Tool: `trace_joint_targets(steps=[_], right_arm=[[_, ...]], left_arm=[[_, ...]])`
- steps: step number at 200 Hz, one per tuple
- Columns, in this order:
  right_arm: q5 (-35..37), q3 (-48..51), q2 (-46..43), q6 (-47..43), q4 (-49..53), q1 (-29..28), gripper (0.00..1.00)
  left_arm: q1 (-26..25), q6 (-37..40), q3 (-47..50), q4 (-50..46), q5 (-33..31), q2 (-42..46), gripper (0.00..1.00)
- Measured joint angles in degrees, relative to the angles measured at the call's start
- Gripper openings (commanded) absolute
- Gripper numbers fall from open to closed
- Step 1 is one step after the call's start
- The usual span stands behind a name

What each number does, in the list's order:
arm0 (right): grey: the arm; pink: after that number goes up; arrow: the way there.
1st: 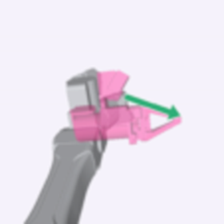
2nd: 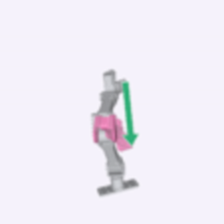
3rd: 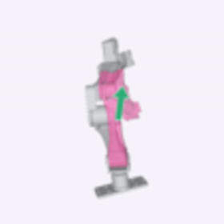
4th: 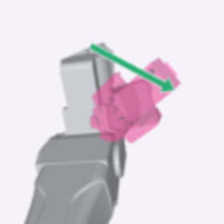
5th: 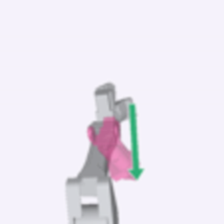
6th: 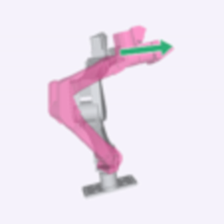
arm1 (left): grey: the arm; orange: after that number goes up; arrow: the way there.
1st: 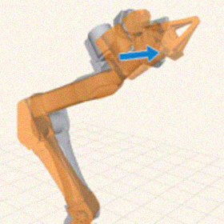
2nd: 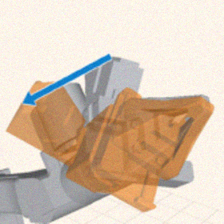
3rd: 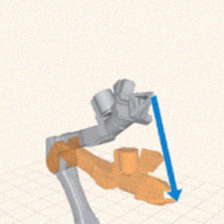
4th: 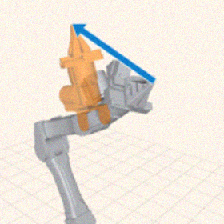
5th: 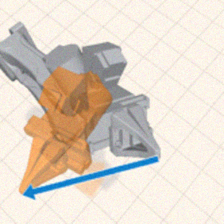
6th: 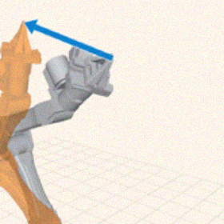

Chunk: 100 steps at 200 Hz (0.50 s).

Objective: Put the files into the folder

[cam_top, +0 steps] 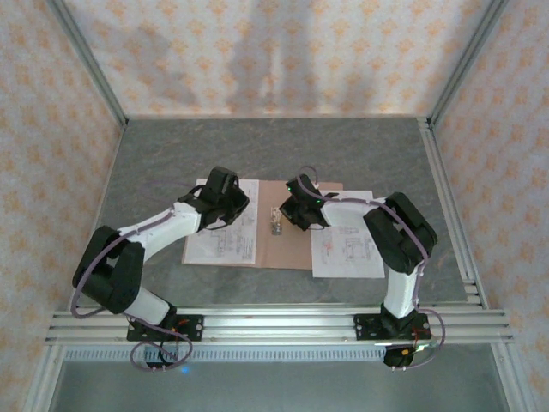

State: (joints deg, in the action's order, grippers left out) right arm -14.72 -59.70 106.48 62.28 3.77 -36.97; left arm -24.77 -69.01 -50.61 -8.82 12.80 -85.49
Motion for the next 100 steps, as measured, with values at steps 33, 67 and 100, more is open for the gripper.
trace_joint_targets(steps=[33,67,100], right_arm=[[0.3,0.0,-4.6,-1.6,1.2,-0.3,0.41],[0.1,2.6,-11.6,-0.6,-1.7,-1.7,0.6],[-1.2,9.7,-13.7,5.0,-8.6,-4.0,0.65]], left_arm=[[-2.8,-1.8,1.5,0.5,-1.1,2.3,0.04],[-12.7,-6.3,8.5,2.8,-3.4,6.5,0.0],[-20.0,-11.0,15.4,4.8,-7.6,8.5,0.0]])
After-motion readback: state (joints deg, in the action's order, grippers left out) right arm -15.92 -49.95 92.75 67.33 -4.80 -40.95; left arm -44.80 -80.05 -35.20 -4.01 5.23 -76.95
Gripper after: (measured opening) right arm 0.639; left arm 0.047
